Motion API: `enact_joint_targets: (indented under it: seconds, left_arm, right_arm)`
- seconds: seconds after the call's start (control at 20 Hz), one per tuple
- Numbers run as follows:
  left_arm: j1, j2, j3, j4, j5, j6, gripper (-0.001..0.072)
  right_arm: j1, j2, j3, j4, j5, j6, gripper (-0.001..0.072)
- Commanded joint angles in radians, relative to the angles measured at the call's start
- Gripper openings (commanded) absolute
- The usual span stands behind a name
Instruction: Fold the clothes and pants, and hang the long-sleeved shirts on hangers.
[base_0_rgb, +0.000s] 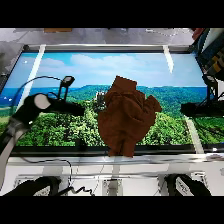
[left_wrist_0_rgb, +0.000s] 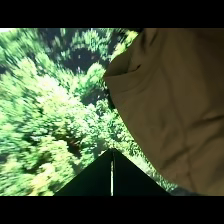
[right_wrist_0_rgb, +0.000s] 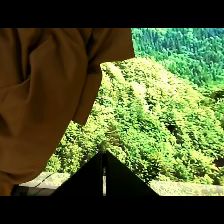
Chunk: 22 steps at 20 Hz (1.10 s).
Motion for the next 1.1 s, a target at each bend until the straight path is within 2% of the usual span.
enact_joint_targets:
  seconds: [0.0, 0.05, 0.15, 0.2, 0.25, 0.3, 0.5, 0.55, 0.6, 0.8, 1.05]
  left_arm:
    - [0.006, -0.19, -0.003, -0.164, 0.041, -0.003, 0.0014]
    - [0.016, -0.236, -0.003, -0.256, 0.041, 0.001, 0.0013]
    - [0.042, -0.311, -0.003, -0.403, 0.041, 0.067, 0.0016]
    - [0.053, -0.331, -0.003, -0.418, 0.04, 0.089, 0.0093]
    - [0.059, -0.344, -0.003, -0.414, 0.037, 0.11, 0.0295]
    - [0.064, -0.353, -0.003, -0.414, 0.032, 0.129, 0.0398]
    - [0.064, -0.365, -0.003, -0.418, -0.076, 0.238, 0.0415]
    - [0.064, -0.369, -0.003, -0.418, -0.11, 0.237, 0.0487]
    - [0.064, -0.375, -0.003, -0.418, -0.148, 0.237, 0.0508]
    - [0.053, -0.409, -0.008, -0.418, -0.266, 0.236, 0.05]
    - [-0.007, -0.454, -0.029, -0.445, -0.263, 0.238, 0.0498]
  right_arm:
    - [0.0, 0.0, -0.032, -0.001, -0.037, -0.027, 0.0017]
    - [0.0, 0.0, -0.032, 0.0, -0.054, -0.027, 0.0017]
    - [0.0, 0.0, -0.032, 0.0, -0.083, -0.026, 0.0017]
    - [0.0, 0.0, -0.032, 0.0, -0.094, -0.026, 0.0017]
    - [0.0, 0.0, -0.032, 0.001, -0.106, -0.026, 0.0017]
    - [0.0, 0.0, -0.032, 0.003, -0.114, -0.026, 0.0017]
    - [0.0, 0.0, -0.032, 0.005, -0.15, -0.026, 0.0017]
    - [0.0, 0.0, -0.032, 0.006, -0.158, -0.026, 0.0017]
    - [0.0, 0.0, -0.032, 0.007, -0.165, -0.026, 0.0017]
    - [0.0, 0.0, -0.032, 0.008, -0.183, -0.026, 0.0017]
    - [0.0, 0.0, -0.032, 0.011, -0.193, -0.026, 0.0017]
